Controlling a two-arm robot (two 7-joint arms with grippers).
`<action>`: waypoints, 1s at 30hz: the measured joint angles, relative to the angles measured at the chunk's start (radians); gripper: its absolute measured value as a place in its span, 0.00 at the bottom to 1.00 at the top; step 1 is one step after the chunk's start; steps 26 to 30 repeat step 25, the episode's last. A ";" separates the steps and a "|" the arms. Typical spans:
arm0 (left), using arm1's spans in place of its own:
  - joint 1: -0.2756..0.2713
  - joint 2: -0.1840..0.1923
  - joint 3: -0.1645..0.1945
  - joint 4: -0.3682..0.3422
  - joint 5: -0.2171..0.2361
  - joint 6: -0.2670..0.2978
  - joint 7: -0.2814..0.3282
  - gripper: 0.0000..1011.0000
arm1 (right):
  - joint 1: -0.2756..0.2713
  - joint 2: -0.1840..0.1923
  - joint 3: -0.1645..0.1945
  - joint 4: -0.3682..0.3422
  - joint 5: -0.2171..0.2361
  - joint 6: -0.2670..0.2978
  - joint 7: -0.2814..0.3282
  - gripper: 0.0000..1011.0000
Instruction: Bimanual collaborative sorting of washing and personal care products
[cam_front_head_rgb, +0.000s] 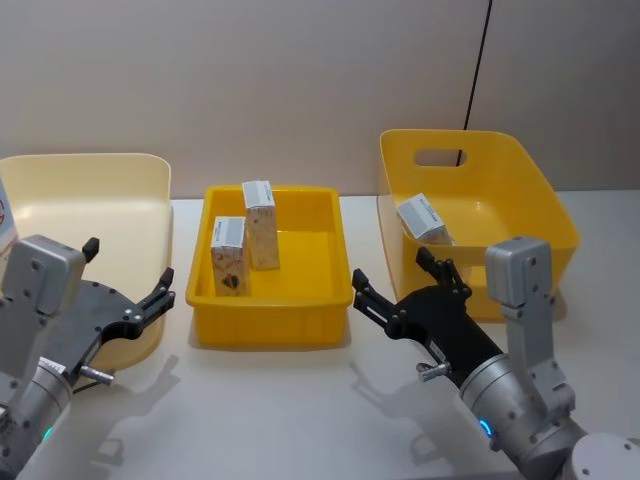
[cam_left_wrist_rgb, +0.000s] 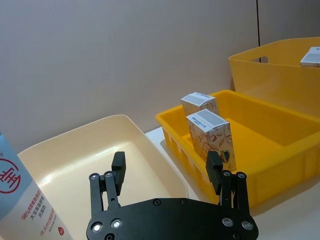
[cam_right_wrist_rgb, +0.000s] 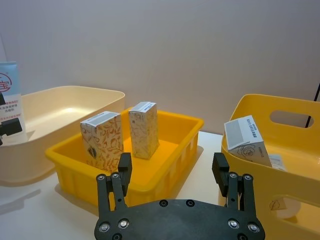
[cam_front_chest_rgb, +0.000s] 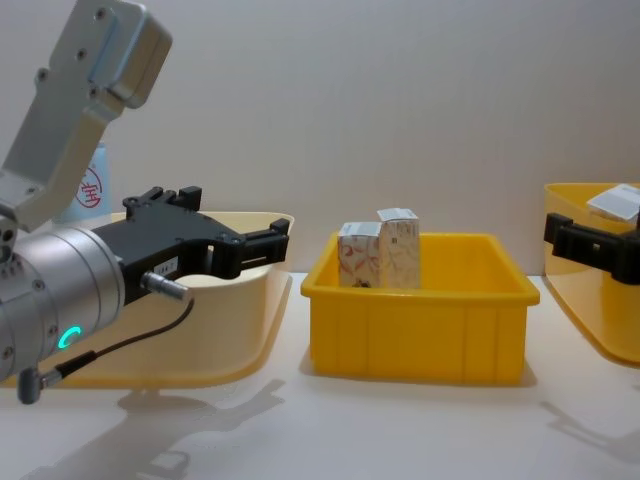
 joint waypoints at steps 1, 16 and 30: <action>0.000 0.000 0.000 0.000 0.000 0.000 0.000 0.99 | 0.000 0.000 0.000 0.000 0.000 0.000 0.000 0.99; 0.000 0.000 0.000 0.000 0.000 0.000 0.000 0.99 | 0.000 0.000 0.000 0.000 0.000 0.000 0.000 0.99; 0.000 0.000 0.000 0.000 0.000 0.000 0.000 0.99 | 0.000 0.000 0.000 0.000 0.000 0.000 0.000 0.99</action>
